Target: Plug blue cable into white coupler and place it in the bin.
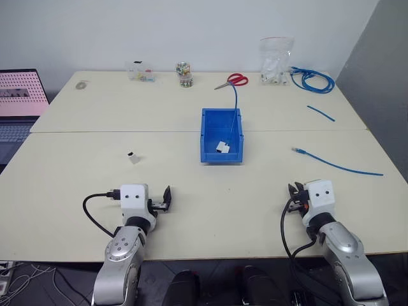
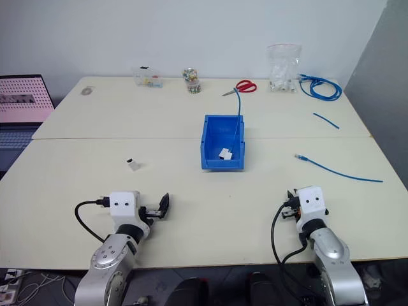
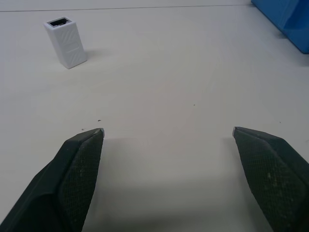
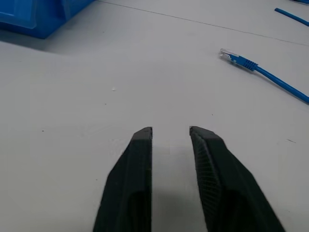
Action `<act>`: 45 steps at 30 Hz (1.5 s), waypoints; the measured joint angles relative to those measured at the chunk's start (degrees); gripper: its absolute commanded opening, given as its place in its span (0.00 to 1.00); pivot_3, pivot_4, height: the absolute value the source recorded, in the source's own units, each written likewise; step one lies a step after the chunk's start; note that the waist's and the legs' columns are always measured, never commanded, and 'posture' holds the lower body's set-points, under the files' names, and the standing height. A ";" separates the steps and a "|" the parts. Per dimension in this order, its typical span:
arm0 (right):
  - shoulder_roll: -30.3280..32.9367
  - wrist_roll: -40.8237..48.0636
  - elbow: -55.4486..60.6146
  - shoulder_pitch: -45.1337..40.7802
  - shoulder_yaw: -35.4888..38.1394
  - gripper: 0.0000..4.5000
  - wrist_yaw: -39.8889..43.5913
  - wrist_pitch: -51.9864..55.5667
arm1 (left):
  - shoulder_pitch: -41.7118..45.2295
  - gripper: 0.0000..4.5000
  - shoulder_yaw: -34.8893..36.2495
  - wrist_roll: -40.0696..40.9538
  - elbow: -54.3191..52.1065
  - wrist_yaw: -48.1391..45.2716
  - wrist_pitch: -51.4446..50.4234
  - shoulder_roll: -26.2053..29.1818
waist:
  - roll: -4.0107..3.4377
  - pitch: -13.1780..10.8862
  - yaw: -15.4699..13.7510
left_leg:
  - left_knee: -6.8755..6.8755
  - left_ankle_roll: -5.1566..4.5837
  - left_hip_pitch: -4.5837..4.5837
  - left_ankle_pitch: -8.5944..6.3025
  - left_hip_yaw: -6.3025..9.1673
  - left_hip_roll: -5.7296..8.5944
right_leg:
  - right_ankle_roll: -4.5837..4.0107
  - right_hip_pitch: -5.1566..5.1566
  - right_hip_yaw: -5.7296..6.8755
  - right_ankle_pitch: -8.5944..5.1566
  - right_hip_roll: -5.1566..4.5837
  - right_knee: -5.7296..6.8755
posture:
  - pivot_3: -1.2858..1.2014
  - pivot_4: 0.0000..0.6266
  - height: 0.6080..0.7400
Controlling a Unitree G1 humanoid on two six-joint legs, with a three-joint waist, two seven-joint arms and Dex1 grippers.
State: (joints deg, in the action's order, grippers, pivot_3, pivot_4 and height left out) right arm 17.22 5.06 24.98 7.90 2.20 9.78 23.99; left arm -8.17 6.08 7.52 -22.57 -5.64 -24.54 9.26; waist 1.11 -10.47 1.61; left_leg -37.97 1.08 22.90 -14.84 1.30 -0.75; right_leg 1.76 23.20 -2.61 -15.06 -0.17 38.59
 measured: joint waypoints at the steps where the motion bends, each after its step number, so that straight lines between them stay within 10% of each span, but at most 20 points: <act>1: 0.00 0.01 0.00 0.00 0.25 0.53 0.00 -0.03 | -0.02 1.00 0.00 0.00 0.00 -0.01 0.00 0.00 | 0.00 0.00 0.00 | 0.00 0.00 0.00 0.00 0.00 0.00 | 0.00 0.00 0.00 0.00 0.00 0.00 | 0.52 0.24 1.00; 10: -0.04 0.77 1.02 1.77 1.14 0.96 0.60 -0.04 | -0.13 1.00 -0.15 0.13 -0.01 -0.34 0.00 -0.01 | 0.00 0.00 0.00 | 0.00 0.00 0.00 0.00 0.00 0.00 | 0.00 0.00 -0.01 0.00 0.00 0.00 | 0.52 0.24 1.00; 22: 8.25 3.00 -0.99 -2.29 4.26 0.98 7.98 0.38 | 14.81 1.00 -15.02 3.94 0.89 -25.52 0.04 11.99 | 0.00 0.00 0.00 | -0.07 0.00 -0.01 0.01 -0.09 0.10 | 0.01 -0.01 -0.04 0.01 0.01 0.03 | 0.52 0.24 1.00; 30: 25.14 2.74 -33.24 -29.68 3.14 0.98 26.87 -3.69 | 37.93 1.00 -25.27 5.23 21.38 -42.62 3.01 6.69 | 0.02 -0.07 0.52 | -0.07 -0.02 -0.07 0.01 -0.46 0.19 | -0.35 0.01 -0.09 0.22 0.31 0.05 | 0.52 0.24 1.00; 45: 22.87 -3.74 -90.85 -62.35 -3.96 0.98 43.74 -15.30 | 38.14 1.00 -23.70 5.78 26.68 -42.17 5.46 2.11 | 0.01 -0.06 0.23 | -0.07 -0.01 0.00 0.02 -0.29 0.12 | -0.39 0.06 -0.16 0.23 -0.11 0.16 | 0.52 0.24 1.00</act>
State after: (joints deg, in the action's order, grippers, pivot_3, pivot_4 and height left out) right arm 40.09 1.32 -65.87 -54.45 -1.76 53.51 8.68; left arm 29.96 -17.61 13.31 4.11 -47.81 -19.09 11.37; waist 1.12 -10.54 1.84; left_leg -38.04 1.07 22.90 -14.82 1.01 -0.63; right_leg 1.37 23.26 -2.77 -14.84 -0.28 38.75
